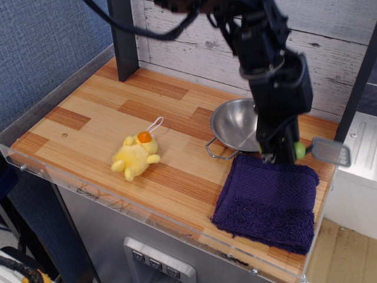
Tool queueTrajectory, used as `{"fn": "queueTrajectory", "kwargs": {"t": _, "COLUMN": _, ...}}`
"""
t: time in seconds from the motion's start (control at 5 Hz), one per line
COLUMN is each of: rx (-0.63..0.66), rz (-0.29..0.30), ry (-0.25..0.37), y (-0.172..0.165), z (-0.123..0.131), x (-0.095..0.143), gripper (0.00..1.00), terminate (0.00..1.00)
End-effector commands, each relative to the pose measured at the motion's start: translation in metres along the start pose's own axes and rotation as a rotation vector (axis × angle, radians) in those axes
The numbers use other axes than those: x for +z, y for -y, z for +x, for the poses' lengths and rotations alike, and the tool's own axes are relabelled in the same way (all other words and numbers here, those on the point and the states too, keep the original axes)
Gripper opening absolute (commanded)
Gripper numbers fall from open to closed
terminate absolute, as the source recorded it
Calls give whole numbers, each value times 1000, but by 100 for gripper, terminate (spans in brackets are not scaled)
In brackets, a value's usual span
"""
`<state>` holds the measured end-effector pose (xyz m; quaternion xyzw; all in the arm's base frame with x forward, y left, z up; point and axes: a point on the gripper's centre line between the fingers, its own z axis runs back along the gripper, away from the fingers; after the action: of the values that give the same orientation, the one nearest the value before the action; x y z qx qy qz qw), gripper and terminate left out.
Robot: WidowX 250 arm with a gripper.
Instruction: Place the green spatula to the left of the silver bowl.
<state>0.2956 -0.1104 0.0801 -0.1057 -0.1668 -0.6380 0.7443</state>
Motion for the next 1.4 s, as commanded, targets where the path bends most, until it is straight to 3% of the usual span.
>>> {"fn": "queueTrajectory", "kwargs": {"t": 0.0, "rx": 102, "rz": 163, "ry": 27, "y": -10, "z": -21, "x": 59, "gripper": 0, "terminate": 0}}
{"fn": "queueTrajectory", "kwargs": {"t": 0.4, "rx": 247, "rz": 214, "ry": 22, "y": -16, "z": -81, "x": 89, "gripper": 0, "terminate": 0}}
{"fn": "queueTrajectory", "kwargs": {"t": 1.2, "rx": 459, "rz": 237, "ry": -5, "y": -56, "z": -180, "x": 85, "gripper": 0, "terminate": 0}}
